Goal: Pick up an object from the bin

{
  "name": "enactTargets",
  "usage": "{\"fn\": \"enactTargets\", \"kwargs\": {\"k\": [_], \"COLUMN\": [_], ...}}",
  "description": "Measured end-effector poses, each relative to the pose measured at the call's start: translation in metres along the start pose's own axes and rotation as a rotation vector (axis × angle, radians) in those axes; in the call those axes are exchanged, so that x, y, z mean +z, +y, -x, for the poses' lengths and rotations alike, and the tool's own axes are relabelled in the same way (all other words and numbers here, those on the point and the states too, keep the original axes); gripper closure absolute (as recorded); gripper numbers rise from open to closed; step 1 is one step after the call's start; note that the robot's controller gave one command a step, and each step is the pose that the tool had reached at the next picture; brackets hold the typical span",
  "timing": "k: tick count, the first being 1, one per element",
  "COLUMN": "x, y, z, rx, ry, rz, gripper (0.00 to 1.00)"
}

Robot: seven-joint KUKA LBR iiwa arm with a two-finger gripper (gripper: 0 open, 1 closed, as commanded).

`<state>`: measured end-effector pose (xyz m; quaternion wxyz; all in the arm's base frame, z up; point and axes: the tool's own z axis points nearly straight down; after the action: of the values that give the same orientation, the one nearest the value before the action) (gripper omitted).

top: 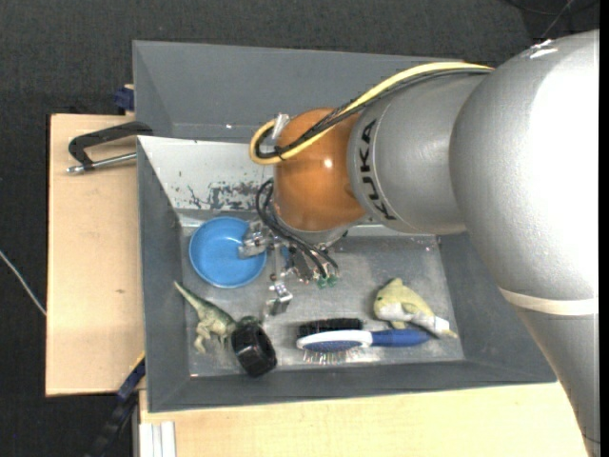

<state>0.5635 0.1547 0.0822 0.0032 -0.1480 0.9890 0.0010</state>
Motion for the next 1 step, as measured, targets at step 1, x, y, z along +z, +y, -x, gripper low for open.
{"fn": "enactTargets", "kwargs": {"k": [1], "x": [0.0078], "y": [0.0271], "z": [0.0162], "rx": [0.019], "ry": [-0.006], "rz": [-0.004], "gripper": [0.00]}}
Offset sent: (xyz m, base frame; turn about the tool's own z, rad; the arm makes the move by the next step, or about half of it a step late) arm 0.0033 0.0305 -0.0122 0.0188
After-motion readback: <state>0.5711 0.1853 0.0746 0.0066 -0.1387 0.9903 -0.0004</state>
